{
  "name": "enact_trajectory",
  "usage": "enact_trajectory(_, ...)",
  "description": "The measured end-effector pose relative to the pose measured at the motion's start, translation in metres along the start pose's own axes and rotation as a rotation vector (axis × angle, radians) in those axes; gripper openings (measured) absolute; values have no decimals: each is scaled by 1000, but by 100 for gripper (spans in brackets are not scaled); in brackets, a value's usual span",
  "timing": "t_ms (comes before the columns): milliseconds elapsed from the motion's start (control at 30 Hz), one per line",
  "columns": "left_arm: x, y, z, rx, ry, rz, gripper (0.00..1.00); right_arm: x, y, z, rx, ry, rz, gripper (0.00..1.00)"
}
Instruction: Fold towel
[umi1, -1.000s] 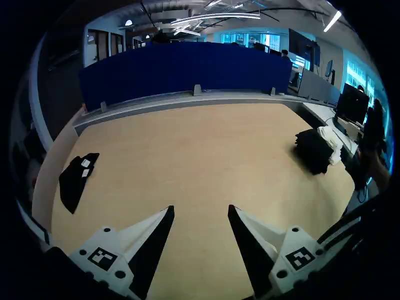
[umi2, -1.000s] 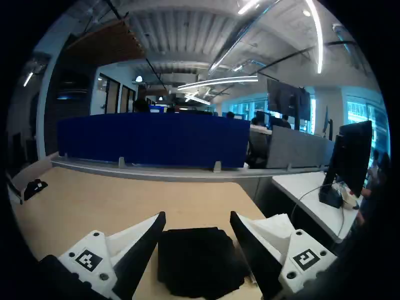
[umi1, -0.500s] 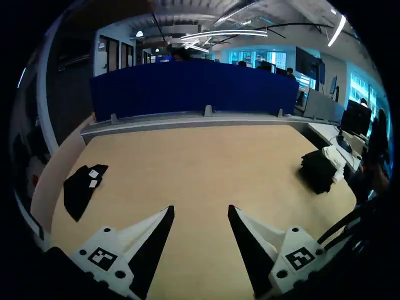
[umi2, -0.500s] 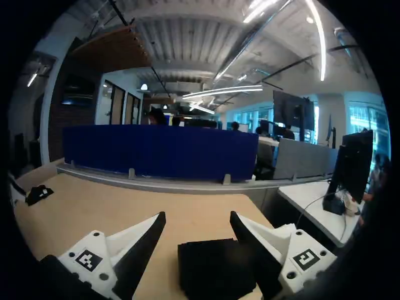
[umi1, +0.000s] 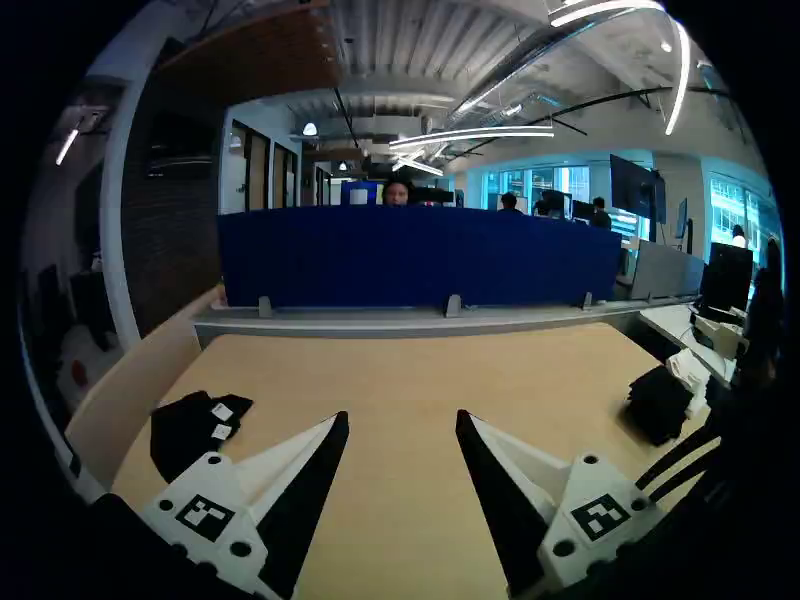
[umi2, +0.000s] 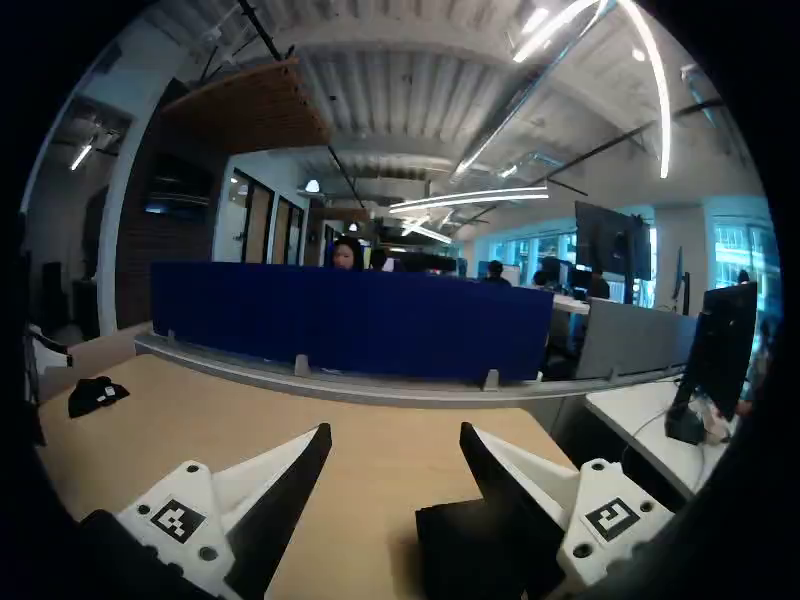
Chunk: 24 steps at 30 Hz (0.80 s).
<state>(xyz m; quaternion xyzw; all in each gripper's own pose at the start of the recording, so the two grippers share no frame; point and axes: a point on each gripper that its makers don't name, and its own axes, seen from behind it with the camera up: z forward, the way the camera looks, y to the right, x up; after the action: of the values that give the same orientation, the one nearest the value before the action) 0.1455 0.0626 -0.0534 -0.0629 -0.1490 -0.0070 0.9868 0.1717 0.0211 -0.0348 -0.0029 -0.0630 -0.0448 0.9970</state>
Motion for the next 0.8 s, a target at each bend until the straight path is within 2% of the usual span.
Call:
enact_trajectory(167,24,-26,0,62,86,-2,79,5,-25,5,15,10,4,100)
enact_trajectory(300,33,-41,0,98,117,8,79,11,-37,8,17,22,6,100)
enact_trajectory(567,50,-47,2,106,171,37,79,18,-52,9,16,20,20,100)
enact_trajectory(800,54,-50,9,118,193,48,79,21,-68,9,36,13,41,100)
